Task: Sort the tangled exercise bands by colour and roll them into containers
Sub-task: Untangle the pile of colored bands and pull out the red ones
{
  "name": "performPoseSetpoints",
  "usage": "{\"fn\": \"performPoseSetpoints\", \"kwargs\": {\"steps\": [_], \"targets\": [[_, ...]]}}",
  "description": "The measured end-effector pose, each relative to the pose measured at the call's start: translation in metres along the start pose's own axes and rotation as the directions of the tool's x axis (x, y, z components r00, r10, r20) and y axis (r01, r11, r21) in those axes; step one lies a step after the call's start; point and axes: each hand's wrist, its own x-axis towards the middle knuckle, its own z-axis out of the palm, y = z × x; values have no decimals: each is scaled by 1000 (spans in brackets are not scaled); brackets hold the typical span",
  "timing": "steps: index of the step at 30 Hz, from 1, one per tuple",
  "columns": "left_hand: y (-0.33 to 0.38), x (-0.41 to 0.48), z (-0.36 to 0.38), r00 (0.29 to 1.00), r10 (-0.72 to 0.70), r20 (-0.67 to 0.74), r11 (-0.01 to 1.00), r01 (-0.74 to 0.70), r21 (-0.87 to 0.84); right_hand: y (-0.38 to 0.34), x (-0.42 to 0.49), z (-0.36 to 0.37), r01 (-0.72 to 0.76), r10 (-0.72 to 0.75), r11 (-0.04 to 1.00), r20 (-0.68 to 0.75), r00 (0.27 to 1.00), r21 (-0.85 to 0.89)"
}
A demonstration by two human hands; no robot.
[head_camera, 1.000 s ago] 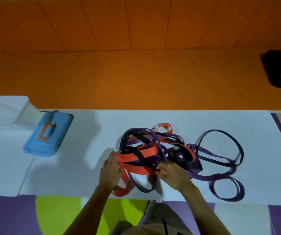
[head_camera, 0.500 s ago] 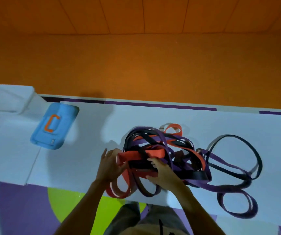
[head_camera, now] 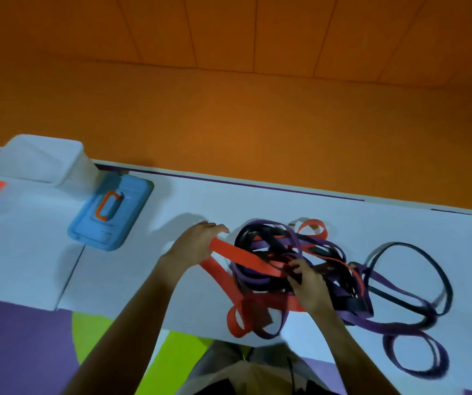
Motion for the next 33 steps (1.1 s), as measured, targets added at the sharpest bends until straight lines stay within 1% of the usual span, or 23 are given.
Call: {"fn": "performPoseSetpoints", "kwargs": {"steps": [2,3,4,5,6,7,8,9,10,11,13,14,15,17,20,22,24,26,27,28,30,32,33], "targets": [[-7,1,1,986,-109,-125,990,97,-102,0,-4,4,-14,14,1000,23,1000,25],[-9,0,4,961,-213,-174,959,172,-223,-1,-6,7,-19,18,999,55,998,27],[-8,0,5,928,-338,-158,882,253,-397,0,-8,11,-13,11,1000,87,996,28],[-7,2,6,892,-445,-72,755,331,-566,1,-8,15,-3,1,1000,109,994,24],[-5,2,5,865,-499,55,597,388,-702,4,-9,20,11,-14,999,122,992,30],[-3,3,5,850,-498,169,443,417,-793,8,-9,23,16,-20,999,125,992,32],[-2,2,6,851,-459,253,332,429,-840,11,-10,27,14,-19,999,126,992,36],[0,-1,4,864,-405,298,296,432,-852,10,-13,28,1,-5,1000,124,992,31],[1,-3,2,885,-348,308,309,419,-854,7,-17,27,-12,8,999,119,993,36],[0,-4,1,903,-301,307,318,399,-860,3,-20,25,-31,27,999,109,994,34],[-7,-1,-2,928,-233,292,275,351,-895,0,-26,24,-64,60,997,97,993,31],[-11,0,-5,937,-206,281,283,332,-900,1,-28,25,-69,66,997,98,993,32],[-13,1,-11,944,-192,267,328,318,-889,-1,-30,25,-77,75,997,103,992,23],[-18,6,-20,950,-214,226,499,305,-811,0,-32,27,-88,86,996,102,991,15],[-27,14,-40,960,-261,98,804,273,-528,2,-36,31,-107,105,994,73,992,22],[-32,18,-52,967,-253,-27,933,236,-273,3,-38,33,-111,110,994,52,993,10],[-37,20,-56,958,-250,-140,968,248,-33,2,-40,34,-113,112,994,40,993,8],[-42,23,-52,942,-250,-223,959,273,80,0,-43,35,-100,100,995,29,995,5],[-44,24,-46,942,-251,-224,954,279,106,0,-44,35,-100,100,995,20,995,4],[-45,24,-40,948,-244,-204,957,270,109,1,-45,36,-92,92,996,15,996,11],[-48,23,-19,966,-214,-147,974,222,41,3,-47,36,-77,77,997,12,997,12],[-50,18,9,969,-193,-151,981,193,-13,5,-51,32,-66,67,998,-9,998,21],[-50,14,21,969,-195,-154,980,197,0,5,-52,29,-66,66,998,-25,997,23]]}}
